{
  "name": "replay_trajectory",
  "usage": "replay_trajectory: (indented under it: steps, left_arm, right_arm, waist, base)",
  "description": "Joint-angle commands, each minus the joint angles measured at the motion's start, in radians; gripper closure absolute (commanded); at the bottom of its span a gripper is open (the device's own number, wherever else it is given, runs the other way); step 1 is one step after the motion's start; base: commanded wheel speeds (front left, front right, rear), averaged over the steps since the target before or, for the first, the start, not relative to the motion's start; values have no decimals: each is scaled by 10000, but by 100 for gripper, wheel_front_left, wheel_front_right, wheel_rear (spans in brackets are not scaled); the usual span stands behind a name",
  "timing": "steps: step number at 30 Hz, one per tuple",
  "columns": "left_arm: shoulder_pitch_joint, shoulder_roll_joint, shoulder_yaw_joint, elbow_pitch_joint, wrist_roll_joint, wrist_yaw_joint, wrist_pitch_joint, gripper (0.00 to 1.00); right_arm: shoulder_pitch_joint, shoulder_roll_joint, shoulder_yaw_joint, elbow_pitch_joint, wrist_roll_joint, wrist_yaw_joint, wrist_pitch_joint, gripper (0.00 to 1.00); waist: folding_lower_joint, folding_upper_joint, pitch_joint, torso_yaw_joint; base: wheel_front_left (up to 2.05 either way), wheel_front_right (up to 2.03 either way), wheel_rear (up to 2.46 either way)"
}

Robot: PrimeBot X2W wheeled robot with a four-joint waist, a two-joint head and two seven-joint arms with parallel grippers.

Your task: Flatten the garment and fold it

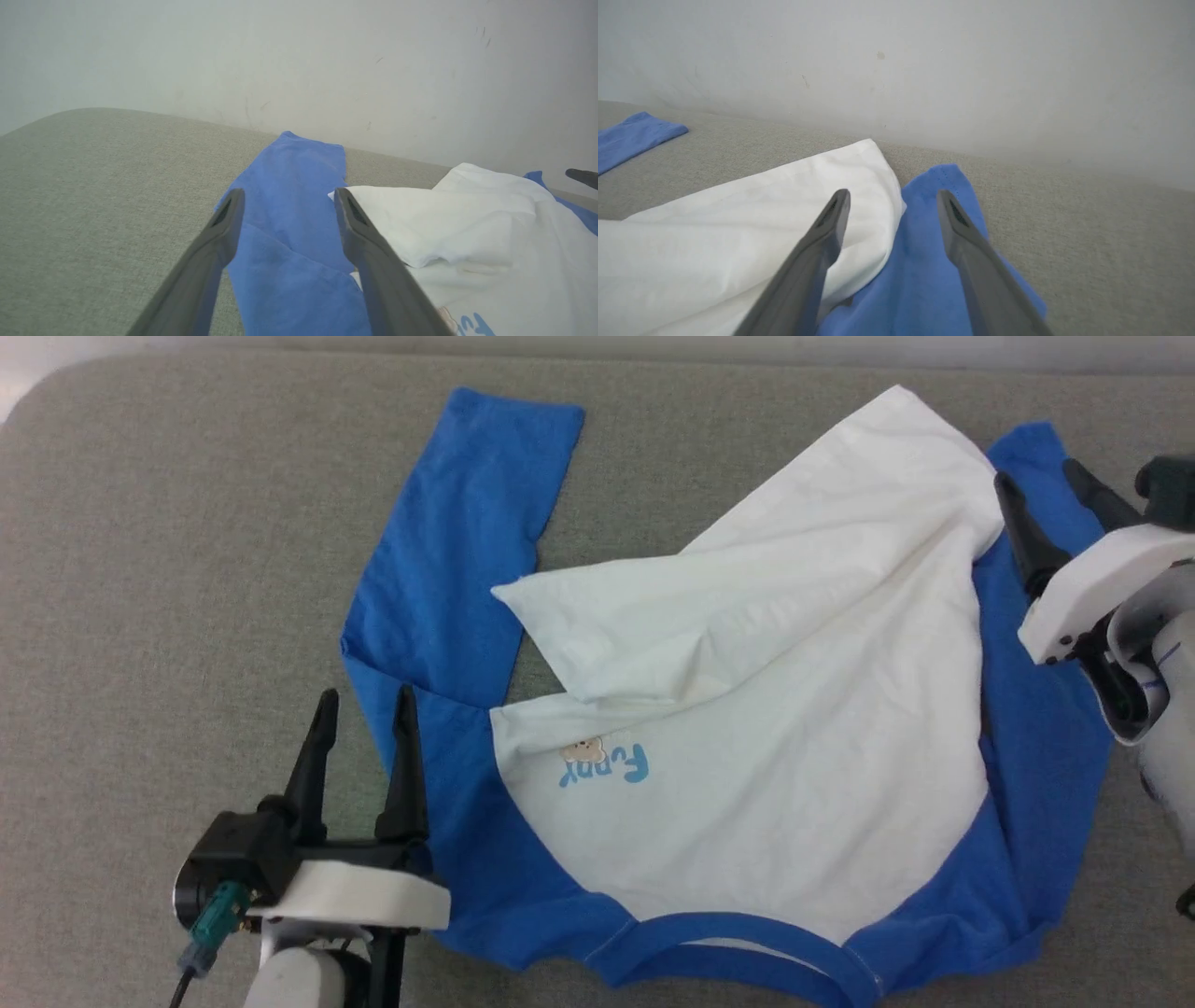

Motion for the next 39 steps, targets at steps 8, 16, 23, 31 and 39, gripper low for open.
replay_trajectory:
  steps: [8,16,23,31,39]
  left_arm:
    - [932,280,423,341,196,31,2,0]
    - [1569,641,581,265,3,130,1093,0]
    - [2153,1288,462,-262,-455,-212,3533,0]
    - [2916,2175,-177,-1559,-902,-546,7374,0]
    - [2930,2511,-801,-1216,-995,-790,8491,0]
  right_arm:
    - [2840,172,-2150,-3029,-1920,-17,-187,0]
    - [6960,1318,-4527,-6629,-3736,-17,301,0]
    - [9731,2514,-5555,-9538,-4691,-17,1966,0]
    - [11022,3034,-5796,-11200,-4965,-17,3094,0]
    - [11056,3185,-5755,-11710,-4900,-17,3425,0]
  waist:
    - [1,0,-1515,-1091]
    - [1,0,-2114,-1622]
    - [1,0,-2569,-1753]
    - [1,0,-2794,-1942]
    - [1,0,-2340,-2190]
  base:
    - [0,0,0]
    - [0,0,0]
    - [0,0,0]
    - [0,0,0]
    - [0,0,0]
